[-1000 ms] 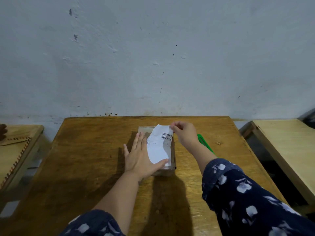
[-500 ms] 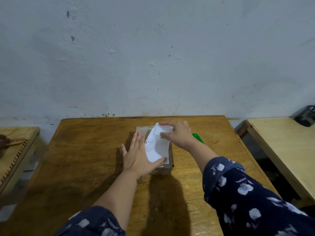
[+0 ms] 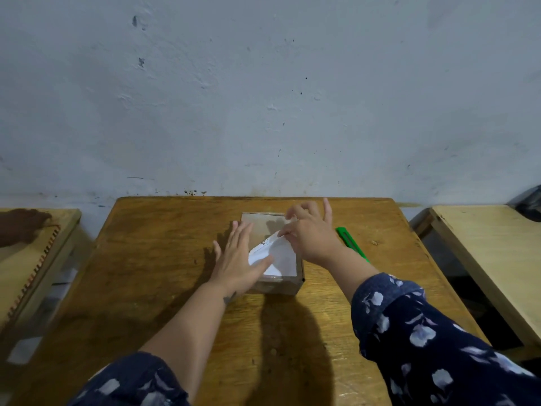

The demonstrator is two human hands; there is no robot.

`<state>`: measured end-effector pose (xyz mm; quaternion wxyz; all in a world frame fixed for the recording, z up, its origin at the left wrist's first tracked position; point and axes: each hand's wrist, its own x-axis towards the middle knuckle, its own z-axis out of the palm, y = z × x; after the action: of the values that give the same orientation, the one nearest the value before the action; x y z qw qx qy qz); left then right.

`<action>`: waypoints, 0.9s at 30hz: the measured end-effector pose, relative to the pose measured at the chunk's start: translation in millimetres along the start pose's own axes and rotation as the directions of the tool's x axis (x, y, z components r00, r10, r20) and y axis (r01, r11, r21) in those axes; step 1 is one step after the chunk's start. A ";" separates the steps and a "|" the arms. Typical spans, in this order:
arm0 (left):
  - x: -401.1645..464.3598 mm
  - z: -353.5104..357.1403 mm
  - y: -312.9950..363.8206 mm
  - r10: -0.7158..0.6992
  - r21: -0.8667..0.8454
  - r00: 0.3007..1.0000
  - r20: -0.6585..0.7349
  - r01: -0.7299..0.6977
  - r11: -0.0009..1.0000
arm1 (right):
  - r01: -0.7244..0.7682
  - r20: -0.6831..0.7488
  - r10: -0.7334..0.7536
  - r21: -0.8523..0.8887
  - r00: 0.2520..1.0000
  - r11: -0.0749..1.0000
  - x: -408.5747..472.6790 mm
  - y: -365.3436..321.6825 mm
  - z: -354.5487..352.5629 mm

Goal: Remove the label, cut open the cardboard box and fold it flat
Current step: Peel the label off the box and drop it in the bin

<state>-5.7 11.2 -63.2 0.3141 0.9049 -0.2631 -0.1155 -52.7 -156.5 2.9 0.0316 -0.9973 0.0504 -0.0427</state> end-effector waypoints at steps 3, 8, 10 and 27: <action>-19.1 -4.6 -19.7 0.092 0.155 0.995 -0.044 -0.084 0.984 | 0.104 0.029 -0.103 -0.042 0.994 0.994 -0.2 -12.3 0.2; -39.2 -4.7 -35.8 0.066 0.262 0.997 0.030 -0.072 0.963 | 0.178 0.095 -0.173 -0.043 0.980 0.983 3.4 -32.9 6.8; -41.3 -2.4 -34.2 0.024 0.211 0.999 0.036 -0.031 0.977 | 0.166 0.087 -0.164 -0.016 0.983 0.986 3.3 -36.5 10.5; -46.8 9.0 -16.5 -0.132 0.268 0.991 -0.004 0.129 0.955 | -0.111 0.108 0.094 0.155 0.990 0.982 -9.5 -22.2 -1.2</action>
<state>-41.4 43.3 -78.5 0.1789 0.9535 -0.2181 -0.1056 -60.1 -133.6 4.8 0.1164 -0.9885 0.0965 0.0049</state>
